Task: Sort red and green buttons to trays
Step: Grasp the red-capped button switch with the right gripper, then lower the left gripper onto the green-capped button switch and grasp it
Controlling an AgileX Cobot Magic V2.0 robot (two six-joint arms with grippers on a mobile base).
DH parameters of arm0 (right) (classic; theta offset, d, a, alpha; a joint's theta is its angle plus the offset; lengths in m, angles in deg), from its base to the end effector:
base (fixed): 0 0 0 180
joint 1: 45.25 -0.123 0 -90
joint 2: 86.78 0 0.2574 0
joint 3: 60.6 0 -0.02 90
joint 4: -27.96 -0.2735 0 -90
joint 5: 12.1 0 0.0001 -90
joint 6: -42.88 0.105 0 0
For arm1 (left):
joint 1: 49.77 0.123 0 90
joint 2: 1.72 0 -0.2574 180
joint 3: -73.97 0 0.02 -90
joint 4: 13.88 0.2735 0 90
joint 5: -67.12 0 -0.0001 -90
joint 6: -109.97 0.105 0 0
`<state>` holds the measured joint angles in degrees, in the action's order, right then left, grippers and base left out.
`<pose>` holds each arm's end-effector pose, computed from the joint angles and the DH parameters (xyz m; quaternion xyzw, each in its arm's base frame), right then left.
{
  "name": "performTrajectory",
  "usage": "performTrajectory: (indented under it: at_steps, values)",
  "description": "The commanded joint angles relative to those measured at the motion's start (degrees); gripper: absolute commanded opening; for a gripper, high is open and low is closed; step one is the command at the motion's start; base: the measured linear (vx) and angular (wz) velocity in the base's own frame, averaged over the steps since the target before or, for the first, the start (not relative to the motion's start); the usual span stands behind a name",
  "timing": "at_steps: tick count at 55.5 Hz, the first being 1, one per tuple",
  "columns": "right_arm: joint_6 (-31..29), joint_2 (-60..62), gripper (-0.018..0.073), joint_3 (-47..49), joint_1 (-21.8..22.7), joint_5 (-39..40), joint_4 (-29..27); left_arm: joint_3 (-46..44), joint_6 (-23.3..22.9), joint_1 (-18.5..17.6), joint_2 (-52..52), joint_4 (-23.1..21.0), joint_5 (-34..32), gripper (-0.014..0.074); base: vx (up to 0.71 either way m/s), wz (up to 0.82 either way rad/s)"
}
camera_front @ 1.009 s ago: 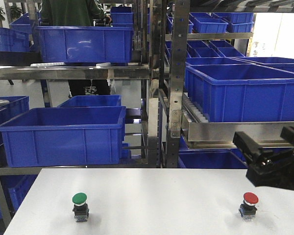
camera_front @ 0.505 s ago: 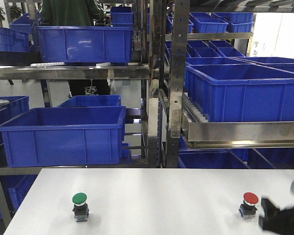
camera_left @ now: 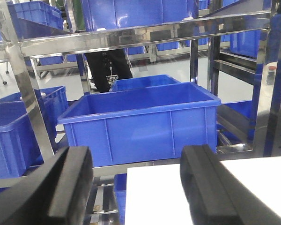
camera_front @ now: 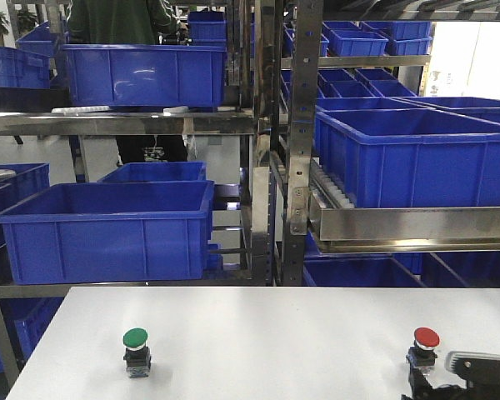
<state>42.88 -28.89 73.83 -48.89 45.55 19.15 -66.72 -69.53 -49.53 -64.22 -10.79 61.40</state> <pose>0.3125 0.0063 0.0418 0.0449 0.8187 -0.0114 0.5723 0.2573 0.0005 0.3037 0.0234 0.7433 0.0203 0.6682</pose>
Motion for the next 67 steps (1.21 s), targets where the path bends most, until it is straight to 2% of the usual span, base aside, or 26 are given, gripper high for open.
performTrajectory:
  at_steps: [1, 7, 21, 31, 36, 46, 47, 57, 67]
  values:
    - [0.00, -2.31, 0.0594, 4.80, 0.37, 7.42, -0.01, -2.15, -0.19, -0.29, 0.45, -0.41, -5.12, 0.0531, 0.00, 0.00]
    - [0.00, -7.01, 0.0594, 9.37, 0.42, 8.03, -2.15, -2.15, -0.19, -0.29, 0.45, -0.41, -5.12, 0.0531, 0.00, 0.00]
    - [0.00, -14.38, 0.0594, 18.29, 0.47, 8.61, -2.27, -2.15, -0.19, -0.29, 0.45, -0.41, -5.52, 0.0531, 0.00, 0.00]
    - [0.00, -17.61, 0.0580, 23.50, 2.11, 6.49, -2.46, -2.15, -0.19, -0.29, 0.45, -0.41, -5.95, 0.0531, 0.00, 0.00]
    - [0.00, -17.79, 0.0477, 24.00, 2.59, 6.17, -2.31, -2.15, -0.19, -0.29, 0.45, -0.41, -5.95, 0.0531, 0.00, 0.00]
    - [0.00, -17.44, 0.0005, 23.88, 2.59, 4.31, -1.88, -2.15, -0.19, -0.29, 0.45, -0.41, -5.75, 0.0531, 0.00, 0.00]
    - [0.00, -17.39, -0.0015, 23.88, 2.59, 4.31, -1.66, -2.15, -0.19, -0.29, 0.45, -0.41, -5.69, 0.0531, 0.00, 0.00]
    - [0.00, -16.24, -0.0012, 23.88, 2.59, 3.03, 0.83, -1.59, -0.19, -0.68, -3.92, 0.70, -4.88, 0.0531, 0.00, 0.00]
    - [0.00, -16.06, -0.0011, 23.88, 2.59, 2.53, 1.00, 0.78, -0.50, -3.72, -16.48, 6.98, -10.20, 0.0531, 0.00, 0.00]
